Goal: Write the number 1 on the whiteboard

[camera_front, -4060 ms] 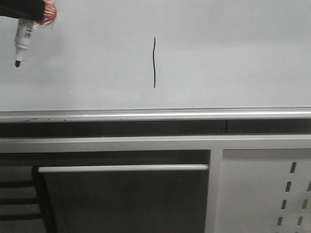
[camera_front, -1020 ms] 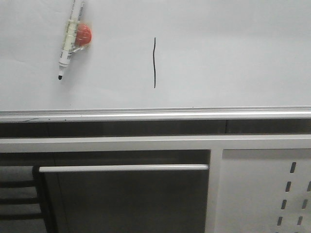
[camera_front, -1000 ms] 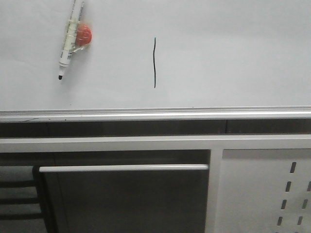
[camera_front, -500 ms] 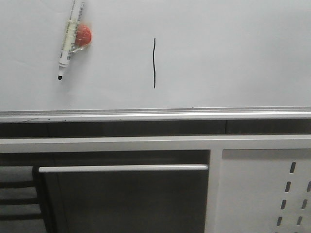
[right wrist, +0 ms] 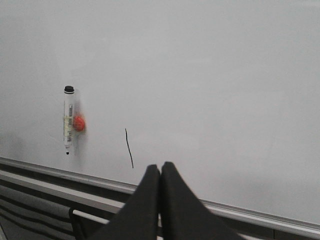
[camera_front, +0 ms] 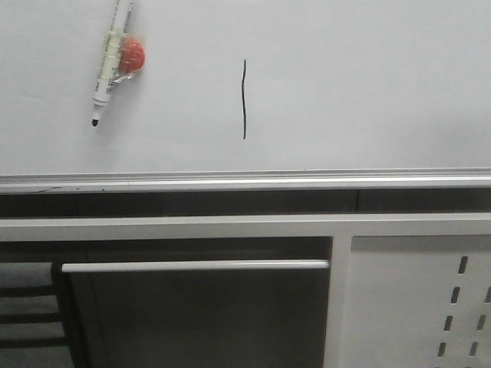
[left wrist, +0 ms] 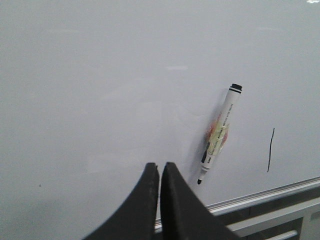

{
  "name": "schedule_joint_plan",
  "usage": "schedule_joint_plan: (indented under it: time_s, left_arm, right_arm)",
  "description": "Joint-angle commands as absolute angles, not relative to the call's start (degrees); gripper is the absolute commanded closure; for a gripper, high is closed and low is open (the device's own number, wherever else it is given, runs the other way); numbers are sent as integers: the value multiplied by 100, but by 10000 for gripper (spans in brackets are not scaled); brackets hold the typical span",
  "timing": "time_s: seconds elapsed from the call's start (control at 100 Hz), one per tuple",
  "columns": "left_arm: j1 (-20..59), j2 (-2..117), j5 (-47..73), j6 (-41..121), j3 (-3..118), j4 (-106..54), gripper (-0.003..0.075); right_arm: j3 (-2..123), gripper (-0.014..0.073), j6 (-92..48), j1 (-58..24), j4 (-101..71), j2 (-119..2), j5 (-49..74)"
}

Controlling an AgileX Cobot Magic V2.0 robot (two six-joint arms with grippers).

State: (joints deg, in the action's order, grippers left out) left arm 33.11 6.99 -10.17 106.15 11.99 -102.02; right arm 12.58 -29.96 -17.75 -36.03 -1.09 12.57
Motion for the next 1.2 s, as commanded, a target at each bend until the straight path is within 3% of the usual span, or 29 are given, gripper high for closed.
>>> schedule_joint_plan:
  time_s: [0.0,1.0,1.08,1.19]
  left_arm:
    - [3310,760,-796,10550,1357,-10622,741]
    - [3310,760,-1182,10550,1346,-10599,741]
    - [3300,760,-1240,9880,1281,-9469,741]
    - [3108,783,-1355,6674,1089,-6467,741]
  right_arm:
    - [1385,637,-2990,-1739,-3677,-163,1023]
    - [1385,637,-2990,-1739,-3677,-163,1108]
    - [1385,637,-2990,-1739,-3677,-163,1108]
    - [1385,637,-2990,-1739,-3677,-163,1108]
